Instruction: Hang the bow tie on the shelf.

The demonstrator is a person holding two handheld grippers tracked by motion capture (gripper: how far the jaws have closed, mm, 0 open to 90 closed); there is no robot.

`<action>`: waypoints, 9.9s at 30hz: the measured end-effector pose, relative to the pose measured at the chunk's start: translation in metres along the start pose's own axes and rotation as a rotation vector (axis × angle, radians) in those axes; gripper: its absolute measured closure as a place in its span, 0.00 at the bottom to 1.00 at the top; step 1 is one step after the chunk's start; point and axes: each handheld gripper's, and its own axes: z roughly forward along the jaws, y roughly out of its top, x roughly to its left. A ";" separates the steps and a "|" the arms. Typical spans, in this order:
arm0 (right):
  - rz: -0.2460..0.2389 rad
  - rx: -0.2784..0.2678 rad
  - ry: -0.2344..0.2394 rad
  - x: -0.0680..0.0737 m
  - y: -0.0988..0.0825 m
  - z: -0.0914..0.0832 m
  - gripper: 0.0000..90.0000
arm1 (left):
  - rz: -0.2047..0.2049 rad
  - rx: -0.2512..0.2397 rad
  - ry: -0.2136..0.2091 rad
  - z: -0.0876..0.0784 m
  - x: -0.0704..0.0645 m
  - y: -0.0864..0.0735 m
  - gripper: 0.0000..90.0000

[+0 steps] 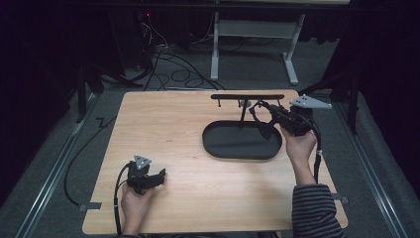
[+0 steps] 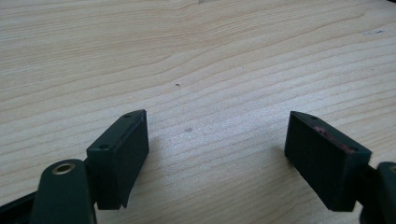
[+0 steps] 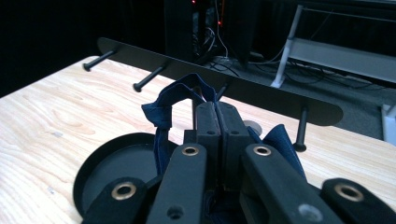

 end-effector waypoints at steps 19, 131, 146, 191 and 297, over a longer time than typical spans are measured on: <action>0.040 0.023 -0.062 -0.011 0.005 0.024 1.00 | -0.001 -0.001 -0.001 0.000 0.000 0.000 0.25; 0.185 0.035 0.044 -0.031 -0.062 -0.067 0.58 | -0.001 0.000 -0.001 0.000 0.000 0.000 0.25; 0.216 0.021 0.056 -0.029 -0.081 -0.080 0.58 | -0.003 -0.002 0.000 0.000 0.000 0.000 0.25; 0.250 0.070 0.118 -0.001 -0.128 -0.066 0.58 | -0.002 -0.001 0.001 0.000 0.000 0.000 0.25; 0.081 0.277 0.057 0.056 -0.160 0.014 0.58 | 0.000 0.002 -0.002 0.000 0.000 0.000 0.25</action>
